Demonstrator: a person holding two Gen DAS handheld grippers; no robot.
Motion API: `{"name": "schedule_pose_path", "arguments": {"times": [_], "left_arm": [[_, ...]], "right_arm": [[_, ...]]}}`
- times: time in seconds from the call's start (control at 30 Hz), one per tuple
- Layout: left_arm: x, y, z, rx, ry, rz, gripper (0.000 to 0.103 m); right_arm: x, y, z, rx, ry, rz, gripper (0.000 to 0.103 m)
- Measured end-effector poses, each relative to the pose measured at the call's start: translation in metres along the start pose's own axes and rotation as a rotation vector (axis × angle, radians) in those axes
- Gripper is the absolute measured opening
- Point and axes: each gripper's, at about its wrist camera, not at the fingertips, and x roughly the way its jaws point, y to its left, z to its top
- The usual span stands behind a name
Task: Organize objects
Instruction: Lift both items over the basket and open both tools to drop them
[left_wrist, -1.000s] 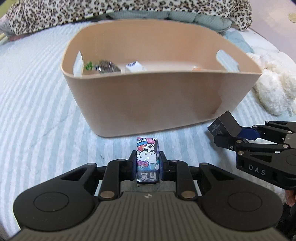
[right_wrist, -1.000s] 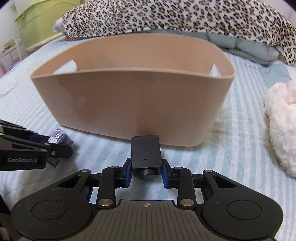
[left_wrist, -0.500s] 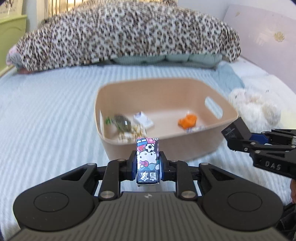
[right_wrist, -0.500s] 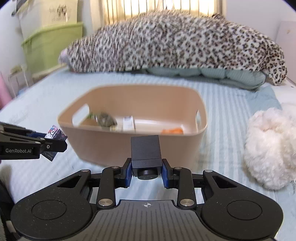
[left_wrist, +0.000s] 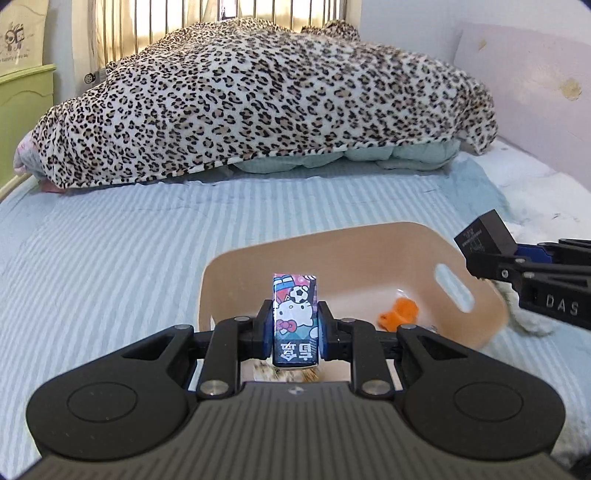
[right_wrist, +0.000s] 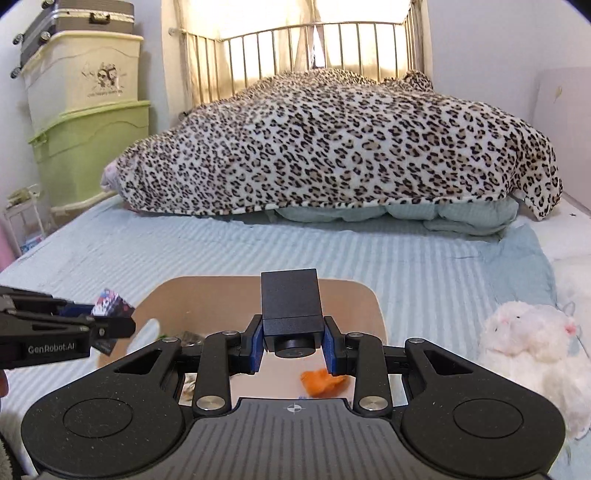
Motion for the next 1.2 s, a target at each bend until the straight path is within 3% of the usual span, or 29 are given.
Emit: {"name": "schedule_pose_path", "arguments": {"times": [0.27, 0.57, 0.67, 0.7, 0.77, 0.8, 0.83, 0.9, 1.13, 1.2], "left_arm": [[0.065, -0.011, 0.001, 0.088, 0.114, 0.091, 0.024], [0.114, 0.001, -0.017, 0.048, 0.307, 0.078, 0.025], [0.113, 0.004, -0.018, 0.035, 0.329, 0.076, 0.037], [0.11, 0.003, -0.017, 0.035, 0.323, 0.062, 0.045], [0.1, -0.001, -0.016, 0.038, 0.3, 0.046, 0.059], [0.094, -0.003, -0.014, 0.045, 0.281, 0.067, 0.077], [0.088, -0.005, -0.012, 0.054, 0.254, 0.082, 0.083], [0.073, -0.007, -0.009, 0.068, 0.213, 0.083, 0.084], [0.037, -0.012, -0.008, 0.059, 0.183, 0.07, 0.084], [0.029, -0.012, -0.01, 0.05, 0.183, 0.071, 0.084]], "right_arm": [[0.053, 0.006, 0.008, -0.041, 0.101, -0.065, 0.029], [0.101, 0.017, -0.005, -0.117, 0.281, -0.096, 0.03], [0.103, 0.019, -0.01, -0.118, 0.314, -0.089, 0.031], [0.103, 0.019, -0.01, -0.116, 0.318, -0.087, 0.04], [0.098, 0.018, -0.008, -0.11, 0.305, -0.089, 0.046], [0.095, 0.018, -0.007, -0.106, 0.296, -0.092, 0.055], [0.089, 0.018, -0.005, -0.101, 0.281, -0.091, 0.063], [0.076, 0.017, -0.001, -0.092, 0.256, -0.093, 0.069], [0.035, 0.02, 0.009, -0.062, 0.203, -0.108, 0.09], [0.024, 0.022, 0.007, -0.055, 0.2, -0.112, 0.092]]}}
